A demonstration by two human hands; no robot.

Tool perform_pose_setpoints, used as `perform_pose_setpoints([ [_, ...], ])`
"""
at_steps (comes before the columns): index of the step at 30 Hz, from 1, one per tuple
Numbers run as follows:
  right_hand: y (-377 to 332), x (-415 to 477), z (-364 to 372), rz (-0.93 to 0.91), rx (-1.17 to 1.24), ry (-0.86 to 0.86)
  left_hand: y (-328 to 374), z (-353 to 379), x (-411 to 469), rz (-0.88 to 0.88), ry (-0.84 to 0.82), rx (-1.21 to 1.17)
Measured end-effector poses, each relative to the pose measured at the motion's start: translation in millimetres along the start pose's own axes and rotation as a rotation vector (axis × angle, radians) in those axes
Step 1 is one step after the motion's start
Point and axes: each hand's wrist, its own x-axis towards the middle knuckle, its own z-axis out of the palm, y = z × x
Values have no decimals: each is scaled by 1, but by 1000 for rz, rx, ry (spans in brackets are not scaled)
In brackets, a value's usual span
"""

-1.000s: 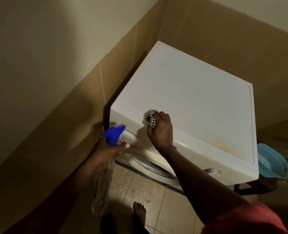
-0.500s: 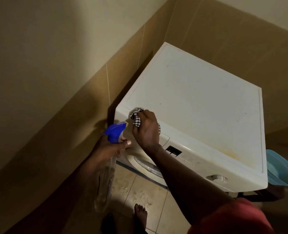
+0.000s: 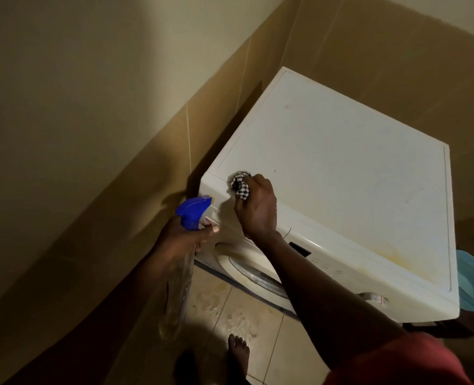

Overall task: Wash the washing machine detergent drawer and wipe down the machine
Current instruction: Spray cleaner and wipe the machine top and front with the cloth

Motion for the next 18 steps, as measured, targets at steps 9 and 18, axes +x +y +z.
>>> perform_pose_setpoints([
  [9, 29, -25, -13, 101, -20, 80, 11, 11, 17, -29, 150, -63],
  [18, -7, 8, 16, -11, 57, -43, -2, 8, 15, -58, 146, -57],
])
